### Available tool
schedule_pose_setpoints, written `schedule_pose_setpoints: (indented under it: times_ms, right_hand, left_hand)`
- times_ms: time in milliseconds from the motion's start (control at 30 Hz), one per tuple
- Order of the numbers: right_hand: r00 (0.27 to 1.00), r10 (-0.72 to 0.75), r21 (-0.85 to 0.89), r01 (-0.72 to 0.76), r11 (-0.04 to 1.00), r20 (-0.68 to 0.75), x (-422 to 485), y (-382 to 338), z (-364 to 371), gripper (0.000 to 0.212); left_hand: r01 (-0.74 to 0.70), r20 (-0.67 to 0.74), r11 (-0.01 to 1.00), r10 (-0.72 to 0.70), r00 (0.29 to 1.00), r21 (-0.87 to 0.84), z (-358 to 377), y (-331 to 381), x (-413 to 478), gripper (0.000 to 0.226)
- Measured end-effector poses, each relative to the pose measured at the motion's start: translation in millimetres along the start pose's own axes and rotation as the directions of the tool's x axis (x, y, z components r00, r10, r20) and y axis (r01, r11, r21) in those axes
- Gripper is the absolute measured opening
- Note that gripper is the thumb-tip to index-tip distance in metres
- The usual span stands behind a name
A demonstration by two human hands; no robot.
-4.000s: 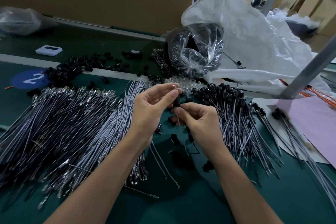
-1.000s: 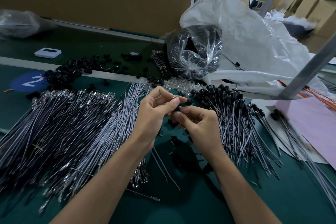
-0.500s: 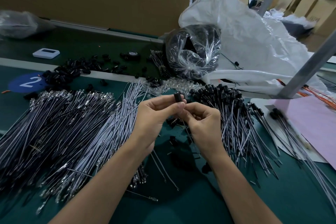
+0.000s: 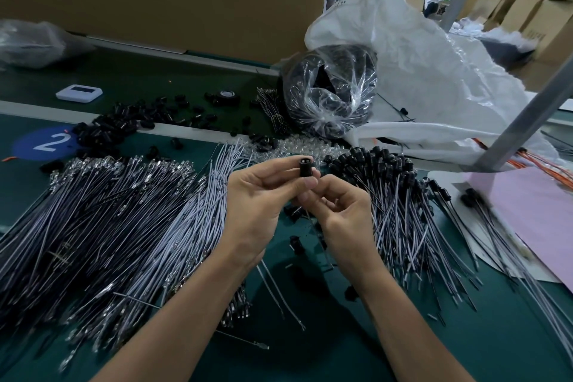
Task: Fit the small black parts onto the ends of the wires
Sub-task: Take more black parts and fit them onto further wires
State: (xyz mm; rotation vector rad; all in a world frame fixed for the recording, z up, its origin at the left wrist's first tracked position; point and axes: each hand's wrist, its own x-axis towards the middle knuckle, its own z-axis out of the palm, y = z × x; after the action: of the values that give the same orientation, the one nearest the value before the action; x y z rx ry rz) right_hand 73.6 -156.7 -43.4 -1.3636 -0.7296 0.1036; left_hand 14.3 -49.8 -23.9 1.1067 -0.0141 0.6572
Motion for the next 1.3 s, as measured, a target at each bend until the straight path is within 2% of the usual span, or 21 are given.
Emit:
schedule_pose_setpoints:
  times_ms: [333, 533, 667, 867, 1067, 1233, 1300]
  right_hand:
    - [1.000, 0.005, -0.034, -0.004, 0.999, 0.031, -0.9, 0.1, -2.0, 0.014]
    - [1.000, -0.023, -0.097, 0.024, 0.995, 0.013, -2.4, 0.0, 1.6, 0.017]
    - [0.999, -0.050, -0.138, 0.050, 0.989, 0.004, -2.7, -1.3, 5.3, 0.029]
    - [0.995, -0.092, -0.202, 0.083, 0.976, -0.036, -4.2, -0.6, 4.0, 0.022]
    - [0.998, -0.055, -0.229, 0.047, 0.972, -0.027, -4.5, -4.5, 1.1, 0.017]
    - [0.999, 0.005, -0.235, 0.006, 0.972, 0.044, -4.5, -5.0, -1.3, 0.015]
    - [0.999, 0.008, -0.232, 0.001, 0.973, 0.038, -5.7, -4.4, 0.2, 0.013]
  left_hand:
    - [-0.029, 0.028, 0.996, 0.027, 0.999, 0.090, -2.7, 6.1, 1.1, 0.029]
    - [0.027, -0.072, 0.999, -0.024, 0.997, 0.039, 1.1, 3.1, -1.1, 0.025]
    - [0.074, -0.115, 0.997, -0.075, 0.991, -0.015, 2.5, 0.5, -2.1, 0.025]
    - [0.103, -0.102, 0.990, -0.112, 0.988, -0.092, 1.5, -0.5, -0.8, 0.029]
    - [0.152, -0.118, 0.988, -0.156, 0.981, -0.041, -3.6, 1.5, 1.6, 0.033]
    - [0.131, -0.126, 0.991, -0.125, 0.984, 0.039, -8.5, 1.7, 4.5, 0.033]
    - [0.129, -0.117, 0.991, -0.126, 0.985, 0.020, -9.0, -0.2, 3.2, 0.030]
